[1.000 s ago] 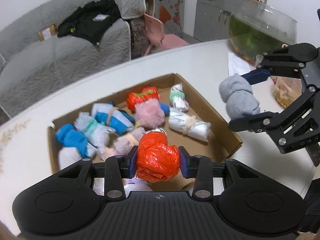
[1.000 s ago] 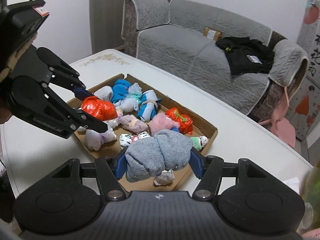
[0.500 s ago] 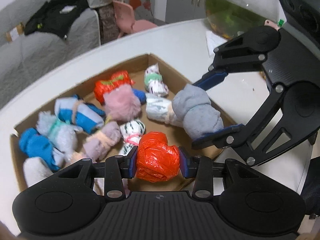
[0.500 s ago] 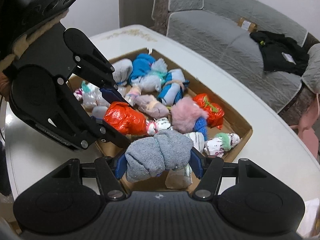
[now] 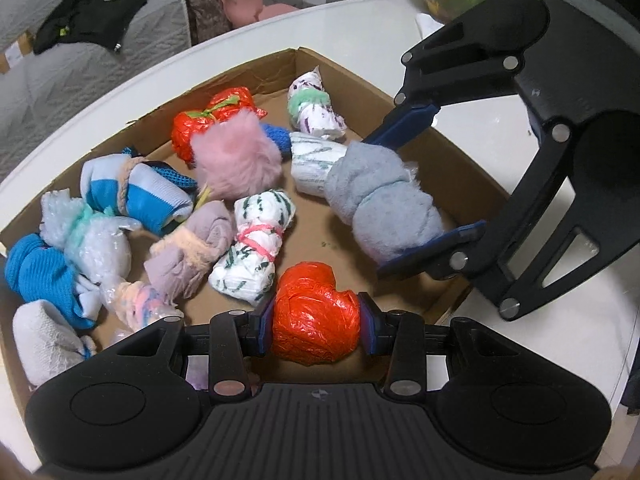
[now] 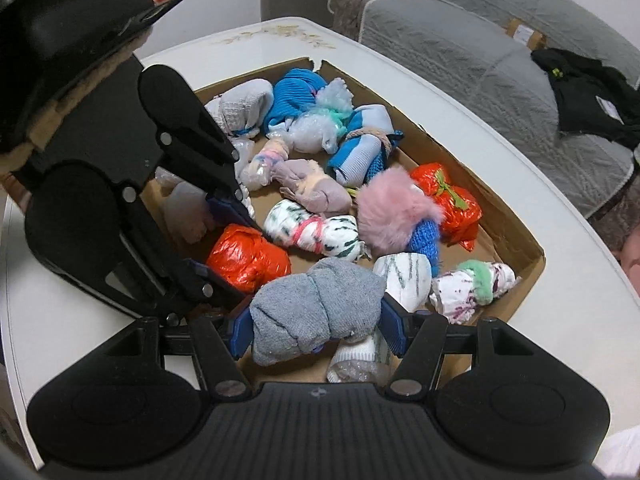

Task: Organize objects
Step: 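Carry the red packet and grey sock over the tray and lower them, then open both tools to release the packet and sock in the tray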

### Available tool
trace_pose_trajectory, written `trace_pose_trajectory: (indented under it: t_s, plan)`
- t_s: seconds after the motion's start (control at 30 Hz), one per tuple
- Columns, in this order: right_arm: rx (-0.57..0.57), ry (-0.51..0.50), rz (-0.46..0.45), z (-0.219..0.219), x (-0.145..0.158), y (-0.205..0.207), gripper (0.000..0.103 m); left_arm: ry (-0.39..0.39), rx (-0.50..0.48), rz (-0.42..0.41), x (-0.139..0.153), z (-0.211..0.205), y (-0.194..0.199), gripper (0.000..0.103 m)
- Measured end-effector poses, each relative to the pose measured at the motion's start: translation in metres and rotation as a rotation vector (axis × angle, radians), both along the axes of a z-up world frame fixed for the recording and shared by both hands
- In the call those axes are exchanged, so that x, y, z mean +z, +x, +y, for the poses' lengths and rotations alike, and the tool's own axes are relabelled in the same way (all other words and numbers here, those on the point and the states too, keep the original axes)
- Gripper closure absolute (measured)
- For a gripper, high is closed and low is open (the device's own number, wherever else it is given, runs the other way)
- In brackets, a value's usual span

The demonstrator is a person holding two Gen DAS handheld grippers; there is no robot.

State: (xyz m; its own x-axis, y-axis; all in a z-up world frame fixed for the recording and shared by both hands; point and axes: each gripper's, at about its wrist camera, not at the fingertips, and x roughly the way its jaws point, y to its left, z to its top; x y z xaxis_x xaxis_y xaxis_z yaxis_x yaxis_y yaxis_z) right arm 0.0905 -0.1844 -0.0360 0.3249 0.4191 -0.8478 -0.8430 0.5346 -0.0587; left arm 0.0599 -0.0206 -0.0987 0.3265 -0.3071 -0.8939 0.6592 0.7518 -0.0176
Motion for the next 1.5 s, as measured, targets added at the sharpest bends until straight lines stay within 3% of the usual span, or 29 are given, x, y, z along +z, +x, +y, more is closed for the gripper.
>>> trace_pose_trajectory:
  t_s: [0.37, 0.47, 0.57, 0.87, 1.1, 1.23, 1.33, 1.5]
  plan:
    - [0.051, 0.024, 0.018, 0.010, -0.004, -0.003, 0.044, 0.021, -0.010, -0.011, -0.002, 0.002, -0.001, 0.055]
    - [0.036, -0.050, 0.009, 0.010, -0.013, -0.002, 0.044, 0.020, -0.010, -0.010, -0.003, 0.002, -0.001, 0.054]
    - [0.022, -0.036, 0.010, 0.006, -0.012, -0.001, 0.044, 0.023, -0.014, -0.014, -0.003, 0.000, -0.001, 0.054]
    - [0.042, -0.124, 0.009, 0.016, -0.011, -0.006, 0.044, 0.025, -0.017, -0.017, -0.004, -0.006, -0.003, 0.055]
    - [0.055, -0.098, 0.050, 0.017, -0.014, -0.007, 0.043, 0.011, -0.029, -0.025, -0.007, -0.006, 0.002, 0.054]
    - [0.049, -0.101, 0.046, 0.018, -0.014, -0.007, 0.041, 0.009, -0.017, -0.019, -0.008, -0.007, 0.004, 0.048]
    - [0.027, -0.115, 0.045, 0.020, -0.015, -0.007, 0.036, 0.026, 0.012, -0.026, -0.008, -0.006, 0.005, 0.037]
    - [0.010, -0.113, 0.049, 0.019, -0.011, -0.009, 0.029, 0.022, 0.030, -0.027, -0.006, -0.005, 0.002, 0.028]
